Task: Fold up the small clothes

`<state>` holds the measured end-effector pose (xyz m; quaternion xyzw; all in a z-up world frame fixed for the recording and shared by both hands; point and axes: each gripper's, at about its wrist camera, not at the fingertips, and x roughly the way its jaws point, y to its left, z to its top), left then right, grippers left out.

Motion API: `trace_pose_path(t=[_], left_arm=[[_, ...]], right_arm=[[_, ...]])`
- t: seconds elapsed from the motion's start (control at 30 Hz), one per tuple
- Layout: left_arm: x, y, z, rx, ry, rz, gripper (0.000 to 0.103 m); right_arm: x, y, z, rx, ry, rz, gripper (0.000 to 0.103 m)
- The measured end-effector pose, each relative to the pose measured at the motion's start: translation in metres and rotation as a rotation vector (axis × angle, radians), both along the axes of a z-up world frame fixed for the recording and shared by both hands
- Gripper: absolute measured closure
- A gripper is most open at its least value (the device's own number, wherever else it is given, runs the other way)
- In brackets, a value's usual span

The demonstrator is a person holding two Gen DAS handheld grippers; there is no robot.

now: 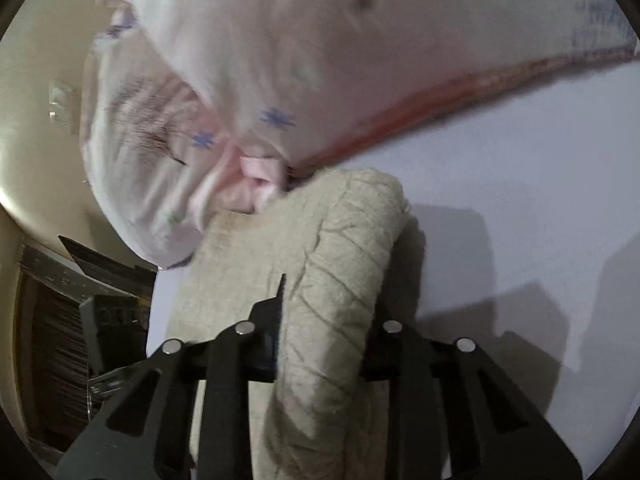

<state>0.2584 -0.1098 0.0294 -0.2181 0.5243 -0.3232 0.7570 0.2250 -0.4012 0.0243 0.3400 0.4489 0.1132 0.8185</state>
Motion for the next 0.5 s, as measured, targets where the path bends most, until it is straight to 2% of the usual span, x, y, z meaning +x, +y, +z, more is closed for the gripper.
trace_pose_path(t=[0.07,0.1,0.2,0.3,0.33,0.37,0.4,0.43,0.47,0.5], left_arm=[[-0.008,0.015,0.010,-0.047,-0.008,-0.035,0.060],[-0.013,0.022,0.015,-0.046,-0.025,-0.046,0.060],[-0.039,0.058,0.036,0.042,-0.146,-0.004,0.058],[-0.038,0.084,0.026,0.134,-0.132,0.067,0.051],[-0.037,0.091,0.019,0.132,-0.102,0.086,0.050],[-0.040,0.101,0.016,0.095,-0.089,0.112,0.049],[-0.043,0.105,0.019,0.090,-0.100,0.124,0.048],[-0.047,0.106,0.023,0.102,-0.127,0.129,0.047],[-0.050,0.102,0.027,0.130,-0.156,0.127,0.046],[-0.049,0.096,0.029,0.161,-0.172,0.123,0.046]], right_arm=[[-0.007,0.011,0.020,0.058,-0.068,0.029,0.080],[-0.009,0.016,0.026,0.072,-0.089,0.045,0.080],[0.003,0.054,0.030,0.061,-0.113,0.120,0.079],[0.026,0.093,0.013,-0.095,-0.048,0.157,0.060],[0.028,0.098,0.009,-0.133,-0.016,0.151,0.053],[0.026,0.099,0.007,-0.141,0.003,0.138,0.048],[0.020,0.099,0.009,-0.125,-0.010,0.133,0.043],[0.015,0.098,0.012,-0.107,-0.038,0.132,0.050],[0.012,0.102,0.015,-0.105,-0.075,0.140,0.068],[0.013,0.106,0.017,-0.157,-0.083,0.134,0.090]])
